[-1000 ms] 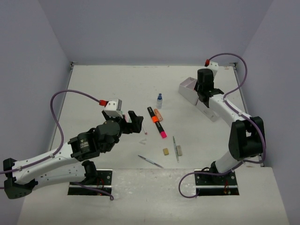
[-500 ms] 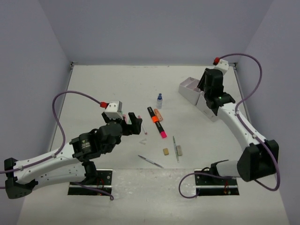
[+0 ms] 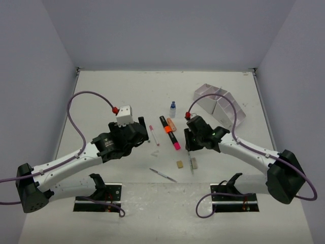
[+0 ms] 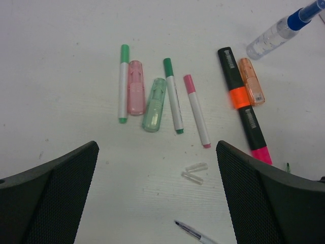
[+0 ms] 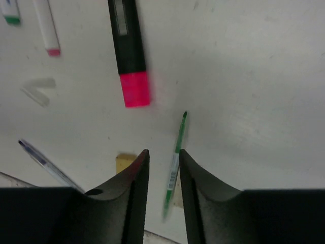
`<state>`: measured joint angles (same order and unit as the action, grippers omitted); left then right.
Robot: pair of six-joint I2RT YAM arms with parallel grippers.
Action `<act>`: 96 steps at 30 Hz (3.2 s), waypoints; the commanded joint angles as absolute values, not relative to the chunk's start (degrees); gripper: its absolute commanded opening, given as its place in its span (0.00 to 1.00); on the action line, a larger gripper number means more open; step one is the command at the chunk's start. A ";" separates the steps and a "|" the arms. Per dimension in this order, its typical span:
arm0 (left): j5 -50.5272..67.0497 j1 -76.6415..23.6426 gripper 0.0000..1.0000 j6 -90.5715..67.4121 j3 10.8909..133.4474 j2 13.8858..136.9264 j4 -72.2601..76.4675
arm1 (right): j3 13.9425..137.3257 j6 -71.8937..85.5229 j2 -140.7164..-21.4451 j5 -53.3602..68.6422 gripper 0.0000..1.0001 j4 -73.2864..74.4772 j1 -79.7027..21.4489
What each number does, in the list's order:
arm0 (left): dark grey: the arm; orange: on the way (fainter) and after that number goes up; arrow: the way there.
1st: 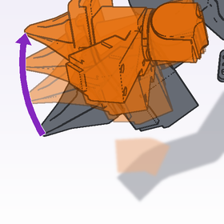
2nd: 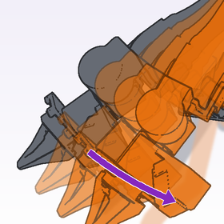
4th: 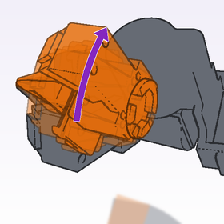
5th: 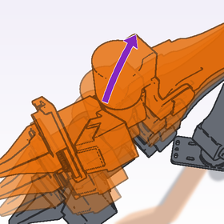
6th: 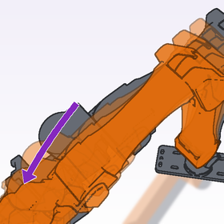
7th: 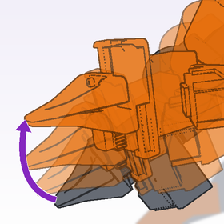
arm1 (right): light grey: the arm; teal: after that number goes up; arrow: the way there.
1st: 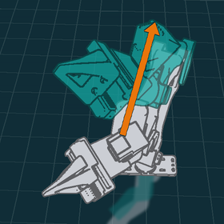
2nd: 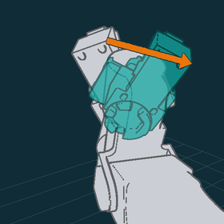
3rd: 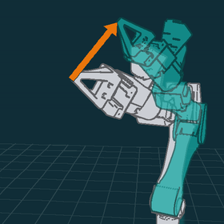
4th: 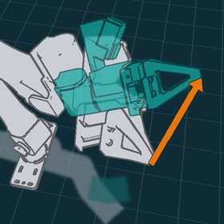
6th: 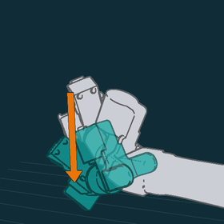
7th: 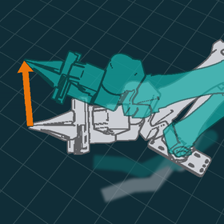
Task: Sort the stationery into containers
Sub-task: Place the pen in the storage box, then pick up the pen from the center of the board, then close the pen cap on the pen.
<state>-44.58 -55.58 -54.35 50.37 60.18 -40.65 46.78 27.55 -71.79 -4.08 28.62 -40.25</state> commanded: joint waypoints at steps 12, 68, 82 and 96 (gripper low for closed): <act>-42.63 -55.28 1.00 -56.87 45.20 56.64 -40.08 | 48.08 33.13 -81.86 -8.83 0.24 31.05 -45.26; -32.05 -55.46 0.94 -72.72 49.28 69.48 -39.68 | 46.83 44.32 -71.17 -17.07 0.00 45.91 -55.79; -24.93 -57.86 0.18 -85.83 57.11 87.04 -46.49 | 45.22 42.19 -63.22 -19.98 0.00 46.22 -54.41; -24.46 -60.29 0.24 -87.91 58.69 92.75 -47.57 | 43.95 41.32 -58.55 -18.37 0.00 45.86 -54.40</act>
<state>-23.81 -60.07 -85.97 57.14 91.95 -46.38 44.43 41.71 -59.73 -17.56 45.88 -54.55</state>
